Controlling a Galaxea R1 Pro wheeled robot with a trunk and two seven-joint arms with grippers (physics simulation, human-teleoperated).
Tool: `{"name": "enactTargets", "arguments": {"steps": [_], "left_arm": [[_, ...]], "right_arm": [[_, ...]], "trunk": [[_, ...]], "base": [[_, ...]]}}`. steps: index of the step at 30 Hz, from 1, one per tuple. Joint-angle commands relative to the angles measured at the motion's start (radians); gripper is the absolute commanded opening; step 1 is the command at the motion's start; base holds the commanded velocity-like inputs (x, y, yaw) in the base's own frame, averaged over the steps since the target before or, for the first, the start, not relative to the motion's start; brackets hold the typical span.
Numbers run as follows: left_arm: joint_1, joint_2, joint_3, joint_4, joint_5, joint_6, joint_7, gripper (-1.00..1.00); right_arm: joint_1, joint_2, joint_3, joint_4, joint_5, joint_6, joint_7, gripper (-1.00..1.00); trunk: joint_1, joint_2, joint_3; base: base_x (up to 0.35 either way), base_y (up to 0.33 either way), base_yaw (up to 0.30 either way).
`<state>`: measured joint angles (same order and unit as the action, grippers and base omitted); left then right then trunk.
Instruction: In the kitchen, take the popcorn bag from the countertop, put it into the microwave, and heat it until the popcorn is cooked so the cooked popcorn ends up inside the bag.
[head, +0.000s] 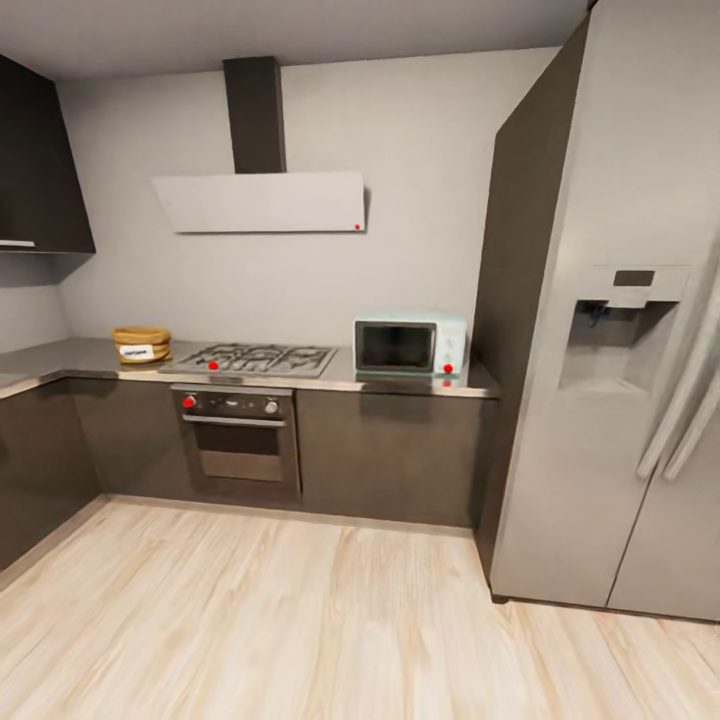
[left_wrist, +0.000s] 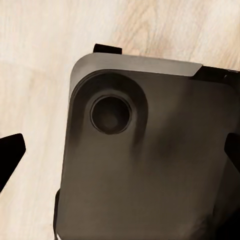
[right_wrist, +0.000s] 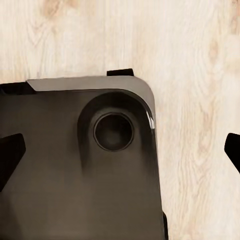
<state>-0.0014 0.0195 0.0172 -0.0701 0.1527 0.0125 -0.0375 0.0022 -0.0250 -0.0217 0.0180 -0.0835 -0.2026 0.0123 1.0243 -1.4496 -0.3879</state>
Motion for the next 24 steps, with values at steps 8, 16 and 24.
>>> {"name": "enactTargets", "arguments": {"steps": [8,16,24], "left_arm": [[0.000,-0.001,0.001,0.000,0.008,0.001,-0.004,1.00],[0.000,-0.001,0.001,0.000,0.007,-0.008,-0.004,1.00],[0.000,0.000,0.001,0.000,0.007,-0.009,-0.004,1.00]], "right_arm": [[-0.001,-0.001,-0.001,0.002,-0.009,-0.006,0.002,1.00],[-0.001,0.000,-0.001,0.002,-0.008,-0.005,0.001,1.00],[-0.001,0.000,-0.001,0.002,-0.008,-0.006,0.001,1.00]], "trunk": [[0.001,0.000,-0.001],[0.001,0.000,-0.001],[0.001,0.000,-0.001]], "base": [[0.333,0.115,-0.015],[0.333,0.117,0.000],[0.333,0.117,0.000]]}}
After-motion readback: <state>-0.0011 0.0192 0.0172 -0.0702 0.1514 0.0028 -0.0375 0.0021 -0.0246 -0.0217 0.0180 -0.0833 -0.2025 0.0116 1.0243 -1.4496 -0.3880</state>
